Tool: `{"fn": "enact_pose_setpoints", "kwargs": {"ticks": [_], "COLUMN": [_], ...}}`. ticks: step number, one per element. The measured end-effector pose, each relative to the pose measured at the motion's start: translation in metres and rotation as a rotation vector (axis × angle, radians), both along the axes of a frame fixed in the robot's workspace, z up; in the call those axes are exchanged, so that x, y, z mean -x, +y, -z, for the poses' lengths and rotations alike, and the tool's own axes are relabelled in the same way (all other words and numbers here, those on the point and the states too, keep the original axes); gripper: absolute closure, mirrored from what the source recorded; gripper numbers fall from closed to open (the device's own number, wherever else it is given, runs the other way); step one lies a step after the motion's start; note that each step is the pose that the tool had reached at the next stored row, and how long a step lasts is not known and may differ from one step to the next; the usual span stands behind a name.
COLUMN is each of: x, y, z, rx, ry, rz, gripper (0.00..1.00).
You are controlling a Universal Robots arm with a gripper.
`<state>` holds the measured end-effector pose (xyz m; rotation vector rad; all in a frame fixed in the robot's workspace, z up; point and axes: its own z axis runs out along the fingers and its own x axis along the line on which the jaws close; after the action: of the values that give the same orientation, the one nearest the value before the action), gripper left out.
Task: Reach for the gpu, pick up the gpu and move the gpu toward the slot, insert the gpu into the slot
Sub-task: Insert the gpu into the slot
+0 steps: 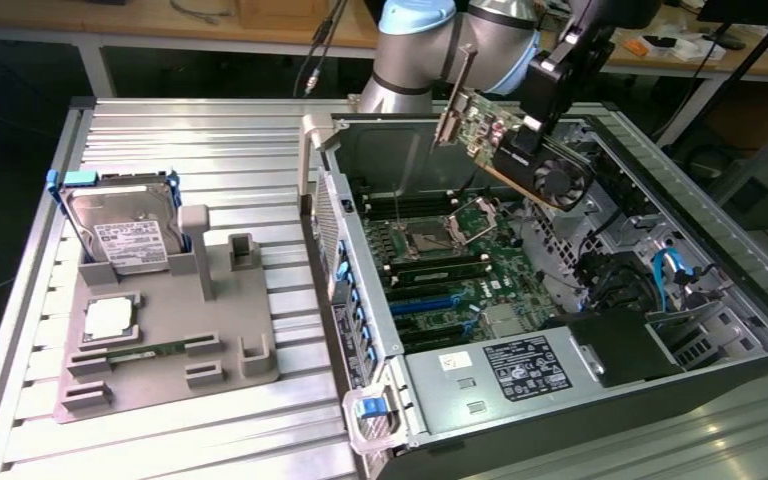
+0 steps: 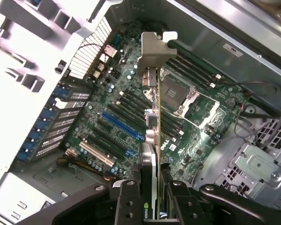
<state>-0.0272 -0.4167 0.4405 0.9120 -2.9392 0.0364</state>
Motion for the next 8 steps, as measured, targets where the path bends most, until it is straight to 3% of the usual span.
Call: {"fn": "enact_pose_setpoints", "kwargs": {"ticks": [8], "x": [-0.0031], "y": [0.0], "z": [0.0078], "rx": [0.0049], "ry": [0.0255], "rz": [-0.103], "gripper": [0.73]}}
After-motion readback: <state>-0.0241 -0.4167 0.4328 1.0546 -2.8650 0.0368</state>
